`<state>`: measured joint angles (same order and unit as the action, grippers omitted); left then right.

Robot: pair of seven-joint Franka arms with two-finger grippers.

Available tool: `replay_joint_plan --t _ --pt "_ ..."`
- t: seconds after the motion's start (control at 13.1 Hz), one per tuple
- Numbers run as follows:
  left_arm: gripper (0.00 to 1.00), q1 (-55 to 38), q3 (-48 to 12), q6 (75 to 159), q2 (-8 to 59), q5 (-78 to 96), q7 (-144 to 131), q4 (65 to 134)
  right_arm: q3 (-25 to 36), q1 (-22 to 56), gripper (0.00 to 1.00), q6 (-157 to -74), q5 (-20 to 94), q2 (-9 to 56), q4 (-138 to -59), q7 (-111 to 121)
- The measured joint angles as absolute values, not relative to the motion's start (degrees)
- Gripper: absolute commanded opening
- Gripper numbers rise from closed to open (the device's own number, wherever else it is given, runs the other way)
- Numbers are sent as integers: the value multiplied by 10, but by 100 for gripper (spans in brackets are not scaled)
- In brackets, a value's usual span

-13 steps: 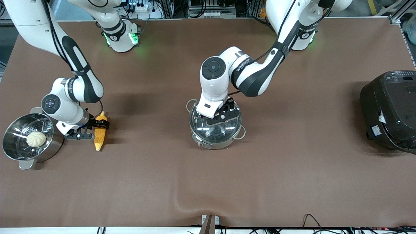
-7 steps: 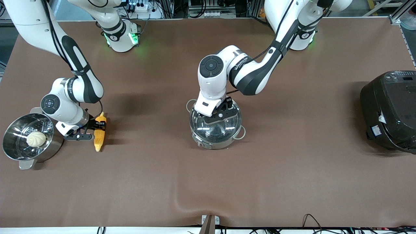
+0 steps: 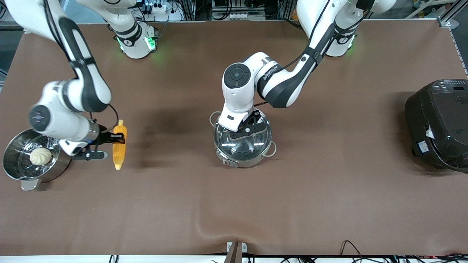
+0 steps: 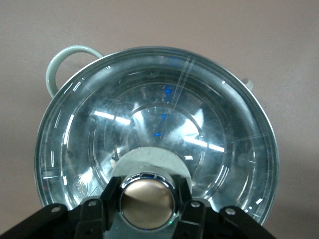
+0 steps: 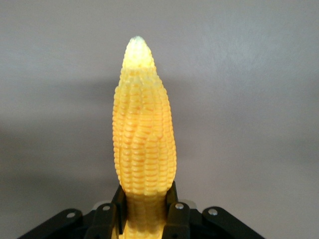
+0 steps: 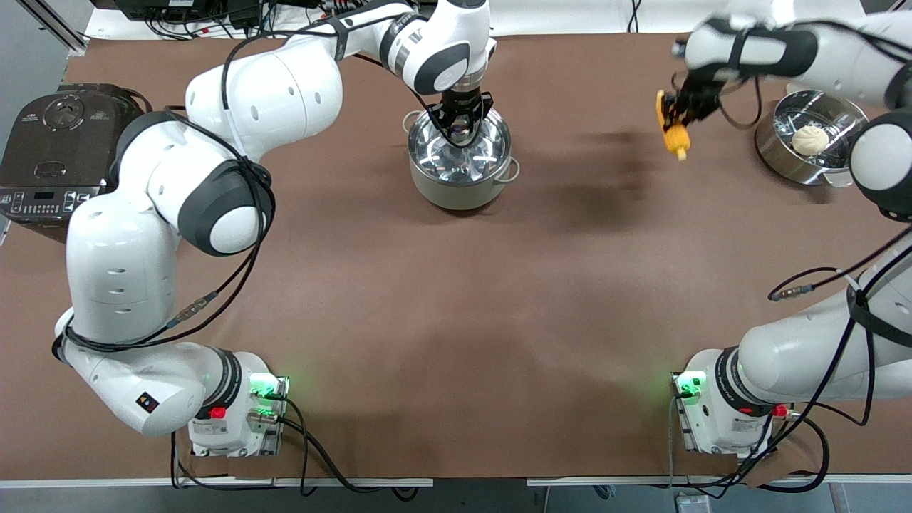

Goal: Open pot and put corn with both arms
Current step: 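Lift the glass lid off the pot while the right gripper lifts the corn, then lower the lid beside the pot while the right gripper carries corn over pot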

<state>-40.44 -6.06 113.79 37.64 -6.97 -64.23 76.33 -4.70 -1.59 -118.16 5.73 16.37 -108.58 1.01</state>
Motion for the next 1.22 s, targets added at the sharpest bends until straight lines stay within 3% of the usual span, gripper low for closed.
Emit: replay_joint_plan --t 0.23,0.54,0.92,1.22 --pt "0 -404 -61 1137 377 -70 -642 762 -48 -13 10 -1097 65 152 -1013 -8" --pt "0 -385 -60 1089 352 -50 -612 741 -51 66 10 -1090 66 157 -982 -141" --pt "0 -265 -55 965 227 -14 -439 734 -54 187 10 -1091 65 162 -930 -272" --pt "0 -154 -53 909 185 -13 -288 764 -54 295 10 -1119 64 232 -863 -369"
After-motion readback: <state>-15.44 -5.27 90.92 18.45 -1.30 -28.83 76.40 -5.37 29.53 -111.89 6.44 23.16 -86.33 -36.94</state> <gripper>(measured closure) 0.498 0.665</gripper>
